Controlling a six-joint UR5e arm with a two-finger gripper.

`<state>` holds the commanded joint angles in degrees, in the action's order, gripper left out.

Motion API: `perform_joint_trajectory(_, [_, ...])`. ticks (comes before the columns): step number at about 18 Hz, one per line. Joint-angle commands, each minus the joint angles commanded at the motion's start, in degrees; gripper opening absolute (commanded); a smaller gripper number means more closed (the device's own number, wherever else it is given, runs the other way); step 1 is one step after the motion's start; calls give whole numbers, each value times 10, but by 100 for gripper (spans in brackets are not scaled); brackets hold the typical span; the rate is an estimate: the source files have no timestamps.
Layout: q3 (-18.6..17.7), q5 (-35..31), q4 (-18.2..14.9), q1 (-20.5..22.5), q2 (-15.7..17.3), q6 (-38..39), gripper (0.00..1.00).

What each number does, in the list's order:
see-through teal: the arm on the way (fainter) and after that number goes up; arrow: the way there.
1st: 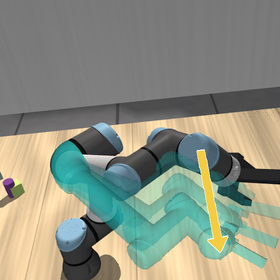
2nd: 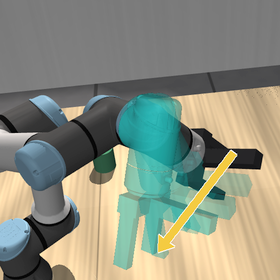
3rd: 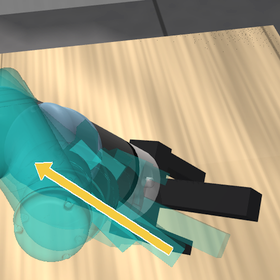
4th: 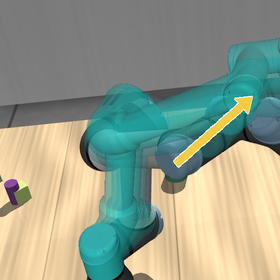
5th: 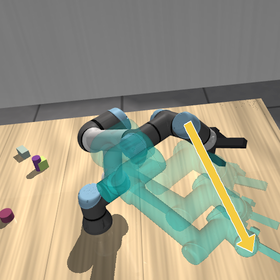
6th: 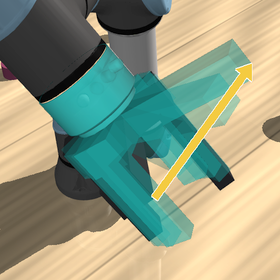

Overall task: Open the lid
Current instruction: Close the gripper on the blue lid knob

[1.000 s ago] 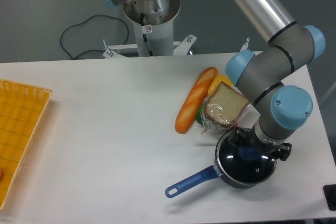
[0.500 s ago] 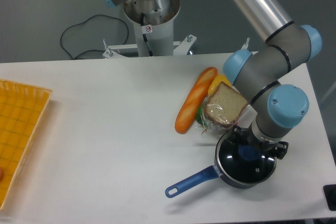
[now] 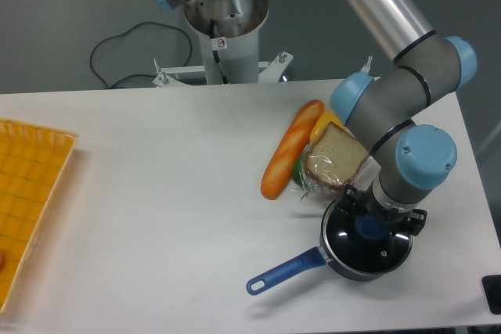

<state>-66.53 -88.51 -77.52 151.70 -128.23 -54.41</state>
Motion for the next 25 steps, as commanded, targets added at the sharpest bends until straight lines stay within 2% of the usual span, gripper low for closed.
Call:
perform_joint_trajectory(5, [0, 3, 0, 0, 1, 1, 81])
perform_joint_trajectory(14, [0, 3, 0, 0, 0, 4, 64])
perform_joint_trajectory(20, [1, 3, 0, 0, 1, 5, 58])
perform_joint_trajectory(25, [0, 3, 0, 0, 1, 5, 47])
